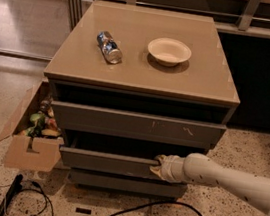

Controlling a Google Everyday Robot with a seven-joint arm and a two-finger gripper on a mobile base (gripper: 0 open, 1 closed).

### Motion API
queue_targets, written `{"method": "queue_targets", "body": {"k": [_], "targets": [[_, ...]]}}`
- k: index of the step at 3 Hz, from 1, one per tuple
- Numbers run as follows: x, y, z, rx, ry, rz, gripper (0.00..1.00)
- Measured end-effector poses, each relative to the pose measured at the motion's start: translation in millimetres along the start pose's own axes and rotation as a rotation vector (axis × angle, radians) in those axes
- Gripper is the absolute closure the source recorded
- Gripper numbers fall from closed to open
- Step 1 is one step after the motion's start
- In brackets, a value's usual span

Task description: Open middle drawer

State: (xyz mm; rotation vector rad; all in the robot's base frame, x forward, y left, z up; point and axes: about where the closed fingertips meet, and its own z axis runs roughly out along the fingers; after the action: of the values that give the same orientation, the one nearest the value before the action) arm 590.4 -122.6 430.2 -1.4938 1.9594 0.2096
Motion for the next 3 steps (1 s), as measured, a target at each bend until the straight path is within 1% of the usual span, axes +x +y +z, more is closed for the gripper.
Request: {"method": "queue_targets", "body": {"k": [3], "targets": [[0.0,0.0,0.0,0.0,0.0,0.0,0.12]]}}
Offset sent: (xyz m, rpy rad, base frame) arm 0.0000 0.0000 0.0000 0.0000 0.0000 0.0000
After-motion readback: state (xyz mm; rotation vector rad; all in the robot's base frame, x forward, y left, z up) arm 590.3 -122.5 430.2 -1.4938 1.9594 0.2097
